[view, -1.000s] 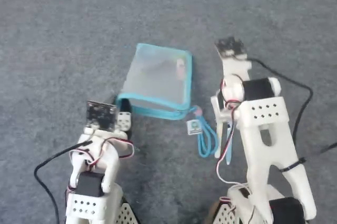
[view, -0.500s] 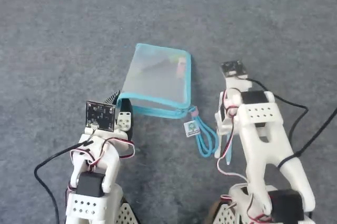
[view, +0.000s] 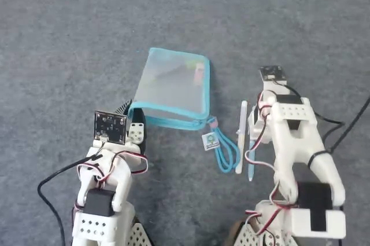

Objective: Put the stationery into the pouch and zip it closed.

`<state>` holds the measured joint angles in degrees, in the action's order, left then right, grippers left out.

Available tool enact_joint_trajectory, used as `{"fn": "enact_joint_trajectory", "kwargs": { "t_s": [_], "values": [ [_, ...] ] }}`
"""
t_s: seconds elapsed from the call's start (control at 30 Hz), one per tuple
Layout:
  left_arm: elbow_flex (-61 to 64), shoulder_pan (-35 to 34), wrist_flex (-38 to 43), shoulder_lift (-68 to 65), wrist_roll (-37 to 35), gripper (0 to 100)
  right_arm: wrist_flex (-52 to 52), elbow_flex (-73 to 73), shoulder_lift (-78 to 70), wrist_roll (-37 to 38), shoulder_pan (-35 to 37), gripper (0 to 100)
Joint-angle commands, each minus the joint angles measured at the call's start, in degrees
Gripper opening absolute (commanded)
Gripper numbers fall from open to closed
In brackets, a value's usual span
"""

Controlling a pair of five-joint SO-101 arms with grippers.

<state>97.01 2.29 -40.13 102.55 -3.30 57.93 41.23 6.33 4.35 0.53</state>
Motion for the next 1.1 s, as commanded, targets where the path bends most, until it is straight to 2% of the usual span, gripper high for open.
{"fn": "enact_joint_trajectory", "kwargs": {
  "t_s": [0.0,0.17,0.4,0.7,0.8,0.87,1.07],
  "values": [
    [-0.3,0.4,-0.1,-0.4,0.2,1,-3.6,-3.1,-0.7,0.1,-1.0,28.4],
    [-0.3,0.4,-0.1,-0.4,0.2,1,-3.9,-3.8,-2.3,-1.8,-1.0,27.4],
    [-0.3,0.4,-0.1,-0.4,0.2,1,-5.7,-4.0,-4.3,-5.1,-1.0,11.7],
    [-0.3,0.4,-0.1,-0.4,0.2,1,-1.3,-4.0,-3.7,-5.2,-1.1,10.0],
    [-0.3,0.4,-0.1,-0.4,0.2,1,-0.8,-4.1,-3.6,-4.9,-1.1,4.4],
    [-0.3,0.4,-0.1,-0.4,0.2,1,0.0,-4.9,-2.1,-4.7,-1.1,0.6],
    [-0.3,0.5,-0.1,-0.4,0.2,1,9.8,-8.5,12.7,-4.7,-1.3,1.1]
  ]
}}
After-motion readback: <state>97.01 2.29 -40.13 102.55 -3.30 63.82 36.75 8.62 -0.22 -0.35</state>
